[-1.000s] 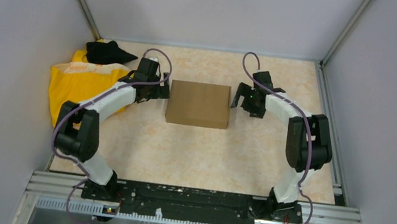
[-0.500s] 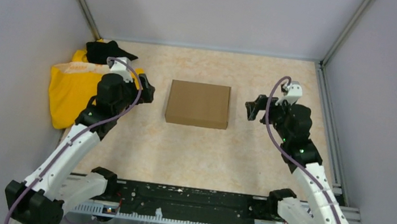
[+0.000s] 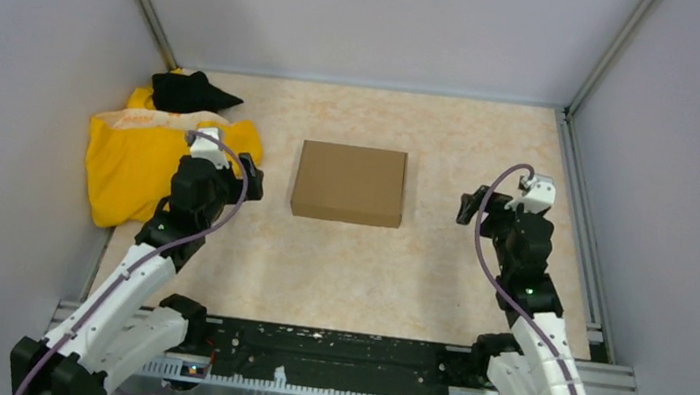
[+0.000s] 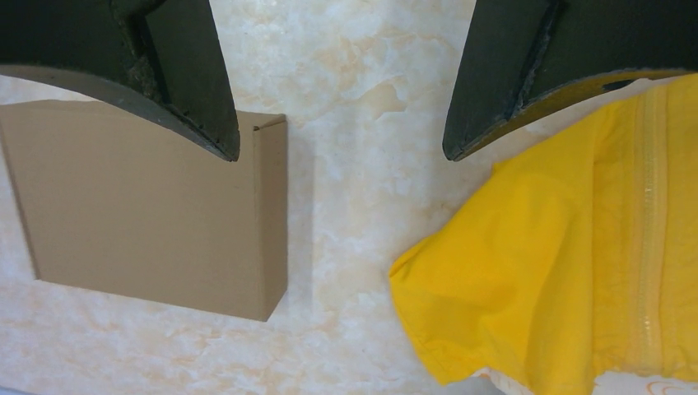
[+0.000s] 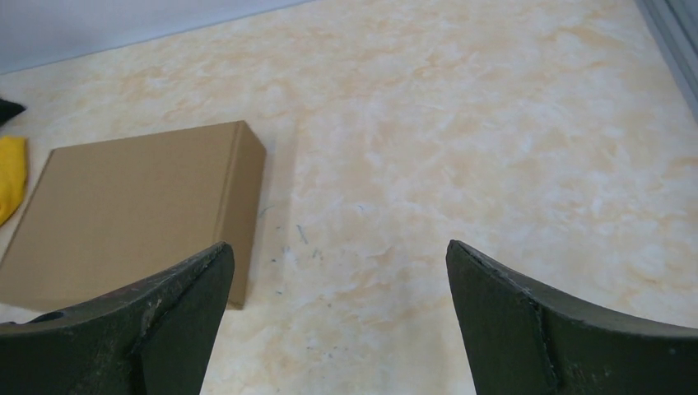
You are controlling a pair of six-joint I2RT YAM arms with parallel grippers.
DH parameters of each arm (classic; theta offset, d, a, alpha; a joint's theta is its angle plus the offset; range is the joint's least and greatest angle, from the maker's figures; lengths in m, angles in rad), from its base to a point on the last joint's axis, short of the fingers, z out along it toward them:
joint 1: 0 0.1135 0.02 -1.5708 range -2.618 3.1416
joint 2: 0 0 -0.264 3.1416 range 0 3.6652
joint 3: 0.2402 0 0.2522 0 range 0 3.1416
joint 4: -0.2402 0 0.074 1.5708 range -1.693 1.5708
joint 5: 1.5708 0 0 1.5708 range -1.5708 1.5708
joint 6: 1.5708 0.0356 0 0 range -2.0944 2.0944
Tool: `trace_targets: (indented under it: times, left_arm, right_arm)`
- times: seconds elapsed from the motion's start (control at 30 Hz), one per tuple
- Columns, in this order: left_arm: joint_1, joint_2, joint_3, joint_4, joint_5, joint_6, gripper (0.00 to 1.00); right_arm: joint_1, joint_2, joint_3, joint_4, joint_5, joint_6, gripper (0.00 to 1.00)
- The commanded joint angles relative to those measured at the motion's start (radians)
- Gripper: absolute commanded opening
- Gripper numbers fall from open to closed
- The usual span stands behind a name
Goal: Fold the paper box
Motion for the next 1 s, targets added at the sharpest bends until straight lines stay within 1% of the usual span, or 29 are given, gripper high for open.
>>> trace_targets:
  times: [0.0,0.1,0.17,0.23,0.33,0.4,0.47,0.53,0.7,0.73,0.77,0.8,0.9,0.97]
  left_arm:
    - [0.013,-0.020,-0.100,0.188,-0.068,0.113,0.99]
    - [0.036,-0.021,-0.165,0.287,-0.085,0.184,0.99]
    - [0.073,-0.010,-0.199,0.335,-0.047,0.205,0.99]
    - [0.100,0.015,-0.245,0.428,-0.014,0.235,0.99]
    - [0.144,0.089,-0.304,0.592,0.030,0.281,0.99]
    - [0.167,0.150,-0.330,0.675,0.050,0.287,0.99]
    - [0.186,0.218,-0.361,0.772,0.067,0.331,0.99]
    - [0.200,0.293,-0.389,0.869,0.083,0.356,0.99]
    - [0.239,0.436,-0.429,1.027,0.121,0.389,0.99]
    - [0.248,0.461,-0.429,1.067,0.133,0.397,0.99]
    - [0.252,0.478,-0.413,1.059,0.160,0.397,0.99]
    - [0.257,0.492,-0.394,1.036,0.182,0.394,0.99]
    - [0.270,0.550,-0.369,1.073,0.223,0.393,0.99]
    - [0.279,0.593,-0.334,1.068,0.240,0.388,0.99]
  right_arm:
    - [-0.117,0.009,-0.069,0.164,0.036,0.062,0.99]
    - [-0.181,-0.022,-0.160,0.279,0.081,0.067,0.99]
    - [-0.183,-0.045,-0.237,0.363,0.134,0.047,0.99]
    - [-0.184,-0.056,-0.297,0.456,0.191,0.011,0.99]
    - [-0.196,-0.018,-0.369,0.628,0.222,-0.072,0.99]
    - [-0.213,0.050,-0.396,0.733,0.227,-0.099,0.99]
    - [-0.215,0.146,-0.416,0.831,0.221,-0.100,0.99]
    - [-0.216,0.253,-0.444,0.972,0.231,-0.106,0.99]
    - [-0.217,0.521,-0.452,1.256,0.219,-0.112,0.99]
    - [-0.217,0.568,-0.450,1.292,0.213,-0.112,0.99]
    - [-0.218,0.610,-0.448,1.306,0.208,-0.113,0.99]
    - [-0.217,0.626,-0.443,1.305,0.207,-0.110,0.99]
    - [-0.217,0.651,-0.411,1.267,0.181,-0.119,0.99]
    - [-0.217,0.657,-0.398,1.255,0.173,-0.123,0.99]
